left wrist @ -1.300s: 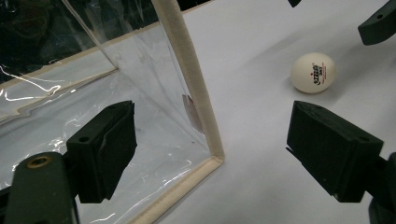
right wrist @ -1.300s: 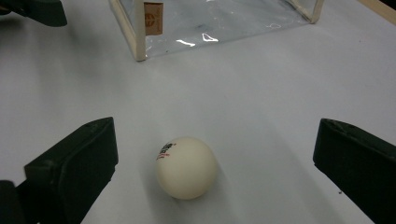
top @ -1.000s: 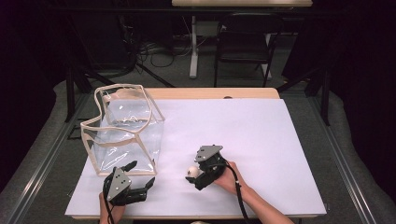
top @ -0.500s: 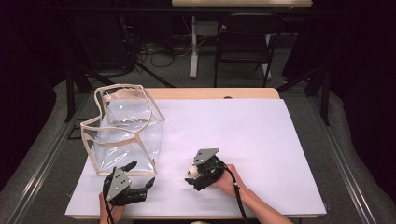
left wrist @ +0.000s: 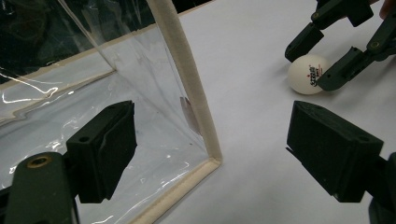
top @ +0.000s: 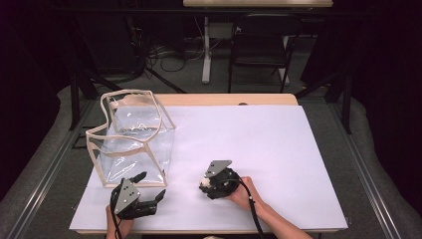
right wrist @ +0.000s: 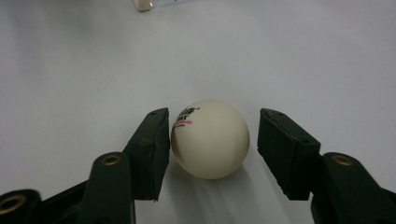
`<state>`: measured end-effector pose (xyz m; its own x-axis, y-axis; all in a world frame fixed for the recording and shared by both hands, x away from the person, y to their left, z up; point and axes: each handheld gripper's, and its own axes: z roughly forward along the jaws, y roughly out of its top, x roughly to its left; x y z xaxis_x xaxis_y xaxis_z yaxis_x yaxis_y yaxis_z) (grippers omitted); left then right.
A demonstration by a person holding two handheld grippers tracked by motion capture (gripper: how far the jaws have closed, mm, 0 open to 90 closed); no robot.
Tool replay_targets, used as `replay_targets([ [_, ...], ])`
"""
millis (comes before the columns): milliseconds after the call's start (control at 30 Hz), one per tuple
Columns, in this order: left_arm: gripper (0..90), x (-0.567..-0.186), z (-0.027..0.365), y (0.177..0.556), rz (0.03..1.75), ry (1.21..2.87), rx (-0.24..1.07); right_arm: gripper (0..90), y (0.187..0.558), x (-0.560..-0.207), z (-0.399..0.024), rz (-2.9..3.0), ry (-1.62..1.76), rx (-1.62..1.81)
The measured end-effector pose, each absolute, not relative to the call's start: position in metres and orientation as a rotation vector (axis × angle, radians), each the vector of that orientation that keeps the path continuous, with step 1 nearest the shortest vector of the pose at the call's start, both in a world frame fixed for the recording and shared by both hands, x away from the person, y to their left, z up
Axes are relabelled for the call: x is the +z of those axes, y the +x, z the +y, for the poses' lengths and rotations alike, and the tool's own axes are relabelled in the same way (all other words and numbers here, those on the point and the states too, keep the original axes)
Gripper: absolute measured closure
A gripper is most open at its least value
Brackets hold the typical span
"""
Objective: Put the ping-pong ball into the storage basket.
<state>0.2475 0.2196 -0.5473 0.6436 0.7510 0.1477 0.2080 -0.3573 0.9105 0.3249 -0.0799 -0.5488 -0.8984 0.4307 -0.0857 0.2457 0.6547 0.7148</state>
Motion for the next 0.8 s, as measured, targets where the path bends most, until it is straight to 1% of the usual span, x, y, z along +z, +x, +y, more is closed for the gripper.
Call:
replay_targets([
  [33, 16.1, -0.547, 0.219, 0.247, 0.759, 1.887, 0.700, 47.3, 0.325, -0.549, -0.080, 2.626, 0.547, 1.080],
  [100, 16.0, -0.547, 0.219, 0.247, 0.758, 1.888, 0.699, 50.3, 0.326, -0.548, -0.081, 2.617, 0.547, 1.079],
  [800, 16.0, -0.547, 0.218, 0.247, 0.753, 1.891, 0.695, 50.8, 0.322, -0.536, -0.083, 2.570, 0.530, 1.096],
])
